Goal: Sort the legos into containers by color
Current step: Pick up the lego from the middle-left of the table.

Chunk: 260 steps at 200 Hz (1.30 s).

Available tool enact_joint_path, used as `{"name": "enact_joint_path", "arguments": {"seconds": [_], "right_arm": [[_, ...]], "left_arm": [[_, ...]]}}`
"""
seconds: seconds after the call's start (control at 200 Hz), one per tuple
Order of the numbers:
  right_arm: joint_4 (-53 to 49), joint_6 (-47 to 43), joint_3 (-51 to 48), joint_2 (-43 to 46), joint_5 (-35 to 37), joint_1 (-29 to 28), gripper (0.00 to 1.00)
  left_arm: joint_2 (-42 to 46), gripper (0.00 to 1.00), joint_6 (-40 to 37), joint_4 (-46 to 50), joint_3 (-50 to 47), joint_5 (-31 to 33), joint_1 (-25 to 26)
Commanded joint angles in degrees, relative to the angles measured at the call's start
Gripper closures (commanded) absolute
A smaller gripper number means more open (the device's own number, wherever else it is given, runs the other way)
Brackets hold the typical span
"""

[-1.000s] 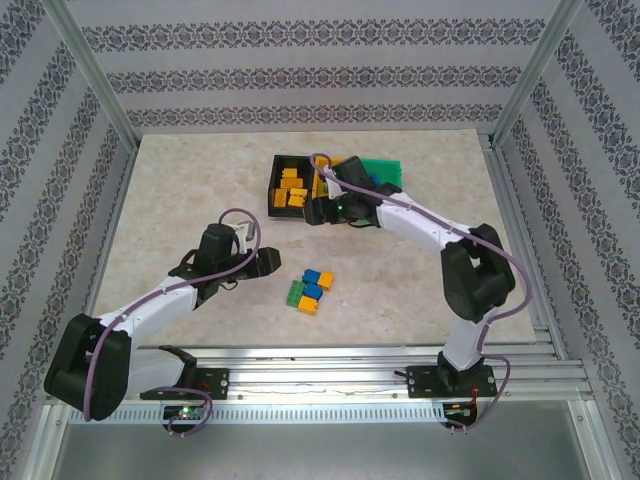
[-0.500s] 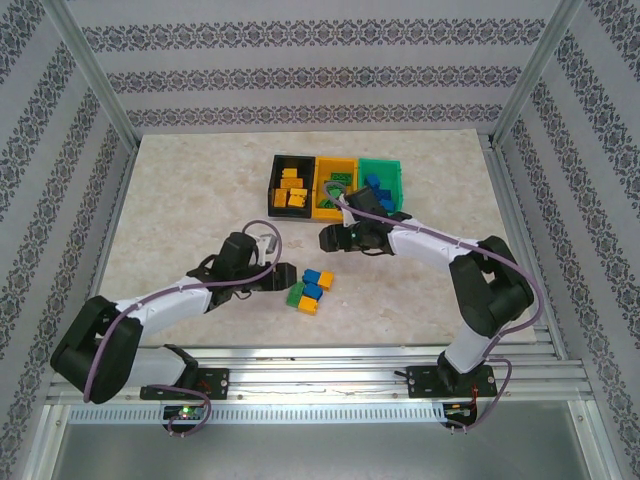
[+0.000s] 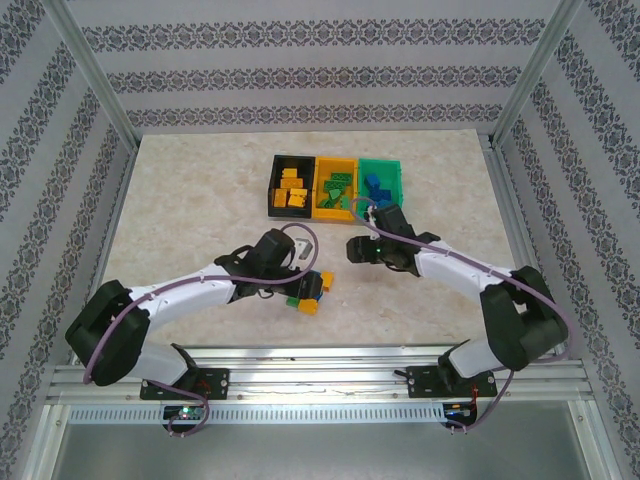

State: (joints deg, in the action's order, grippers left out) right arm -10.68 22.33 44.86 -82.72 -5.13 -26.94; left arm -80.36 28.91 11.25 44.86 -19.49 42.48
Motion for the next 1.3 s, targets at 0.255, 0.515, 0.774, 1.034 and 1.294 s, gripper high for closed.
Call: {"name": "enact_joint_path", "arguments": {"seconds": [0.255, 0.515, 0.774, 1.034, 1.294], "right_arm": [[3.9, 1.3, -6.0, 7.2, 6.5, -0.4, 0.35], [4.3, 1.2, -8.0, 9.9, 9.5, -0.6, 0.35], [5.1, 1.9, -11.4, 13.0, 10.4, -0.5, 0.34], [5.9, 2.4, -12.6, 13.9, 10.3, -0.5, 0.34], [5.9, 2.5, -12.3, 13.7, 9.6, -0.7, 0.34]], "left_arm": [[-3.9, 0.43, -1.4, 13.0, 5.5, 5.5, 4.6], [-9.3, 0.45, -2.6, 16.8, 8.1, 7.6, 8.4], [-8.7, 0.44, -3.7, 20.7, 12.0, 16.5, 8.5], [-11.8, 0.44, -1.8, 18.9, 11.3, 12.7, 8.5], [-14.9, 0.46, -1.1, 18.3, 12.7, 10.1, 9.1]]}}
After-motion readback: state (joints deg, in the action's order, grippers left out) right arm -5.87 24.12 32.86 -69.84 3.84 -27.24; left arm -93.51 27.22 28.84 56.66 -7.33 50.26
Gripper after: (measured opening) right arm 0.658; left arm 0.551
